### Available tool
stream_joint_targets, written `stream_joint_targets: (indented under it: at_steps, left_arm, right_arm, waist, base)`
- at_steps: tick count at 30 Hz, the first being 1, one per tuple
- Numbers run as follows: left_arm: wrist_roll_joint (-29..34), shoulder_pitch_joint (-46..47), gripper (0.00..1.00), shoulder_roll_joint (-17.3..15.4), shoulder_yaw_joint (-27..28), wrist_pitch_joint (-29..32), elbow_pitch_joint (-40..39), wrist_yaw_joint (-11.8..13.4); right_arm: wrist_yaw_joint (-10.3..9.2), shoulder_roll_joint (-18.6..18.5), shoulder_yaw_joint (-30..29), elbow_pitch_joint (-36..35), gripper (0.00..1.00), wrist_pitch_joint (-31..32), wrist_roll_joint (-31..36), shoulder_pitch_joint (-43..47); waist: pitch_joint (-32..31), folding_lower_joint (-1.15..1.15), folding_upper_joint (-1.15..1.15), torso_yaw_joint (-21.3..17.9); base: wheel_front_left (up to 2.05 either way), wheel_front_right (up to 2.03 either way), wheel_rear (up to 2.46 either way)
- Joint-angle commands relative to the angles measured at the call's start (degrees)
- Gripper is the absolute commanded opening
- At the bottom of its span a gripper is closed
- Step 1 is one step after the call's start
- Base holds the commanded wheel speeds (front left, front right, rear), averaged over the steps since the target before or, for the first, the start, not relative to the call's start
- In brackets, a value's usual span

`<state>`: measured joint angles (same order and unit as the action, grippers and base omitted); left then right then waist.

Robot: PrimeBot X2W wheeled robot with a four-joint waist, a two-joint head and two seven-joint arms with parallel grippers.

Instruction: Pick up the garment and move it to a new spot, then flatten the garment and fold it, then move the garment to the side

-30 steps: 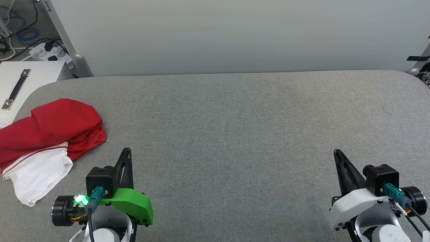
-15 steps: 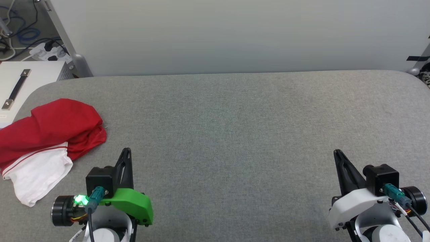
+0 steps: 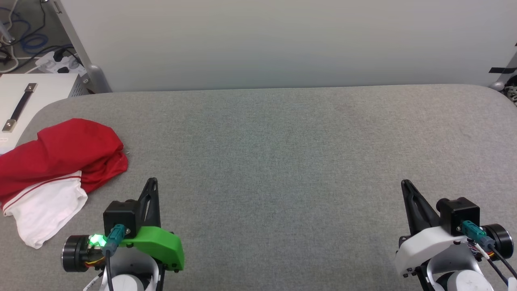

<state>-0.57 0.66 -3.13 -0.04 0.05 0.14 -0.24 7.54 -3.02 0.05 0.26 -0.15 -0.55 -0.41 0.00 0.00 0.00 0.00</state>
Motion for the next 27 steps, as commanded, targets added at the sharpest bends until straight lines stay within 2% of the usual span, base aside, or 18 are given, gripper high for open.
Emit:
stream_joint_targets:
  at_steps: [1, 2, 3, 4, 5, 6, 27]
  left_arm:
    - [0.57, -0.66, 0.00, 0.25, 0.04, -0.05, -0.14, 0.24]
    - [0.57, -0.66, 0.00, 0.25, 0.04, -0.05, -0.14, 0.24]
    - [0.57, -0.66, 1.00, 0.25, 0.04, -0.05, -0.14, 0.24]
    - [-0.03, 0.01, 1.00, 0.00, -0.02, -0.01, 0.01, 0.00]
    - [-0.05, 0.00, 0.00, -0.01, -0.02, -0.02, 0.04, 0.00]
    - [-0.03, 0.01, 1.00, -0.01, -0.02, -0.01, 0.03, 0.00]
    - [-2.35, -0.25, 1.00, 0.03, -0.48, -2.40, 2.19, -0.56]
  right_arm:
    - [-0.05, 0.14, -0.05, -0.26, 0.00, 0.15, 0.55, 0.41]
    - [-0.05, 0.14, -0.05, -0.26, 0.00, 0.15, 0.55, 0.41]
    - [-0.05, 0.14, -0.05, -0.26, 1.00, 0.15, 0.55, 0.41]
    - [0.00, -0.01, 0.00, 0.02, 1.00, -0.02, -0.04, 0.00]
    - [0.00, -0.01, 0.00, 0.03, 0.00, -0.03, -0.06, 0.00]
    - [0.00, -0.02, 0.00, 0.02, 1.00, -0.02, -0.04, 0.00]
    - [-0.01, 0.00, -0.62, 0.90, 1.00, -2.38, -1.66, 0.30]
  waist:
    - [0.00, 0.00, 0.00, 0.00]
    - [0.00, 0.00, 0.00, 0.00]
    - [0.00, 0.00, 0.00, 0.00]
    - [0.00, 0.00, 0.00, 0.00]
    - [0.00, 0.00, 0.00, 0.00]
    - [0.00, 0.00, 0.00, 0.00]
    - [0.14, 0.00, 0.00, 0.10]
  base:
    - [0.00, 0.00, 0.00]
    - [0.00, 0.00, 0.00]
    - [0.00, 0.00, 0.00]
    - [0.00, 0.00, 0.00]
    - [0.00, 0.00, 0.00]
    - [0.00, 0.00, 0.00]
    - [0.00, 0.00, 0.00]
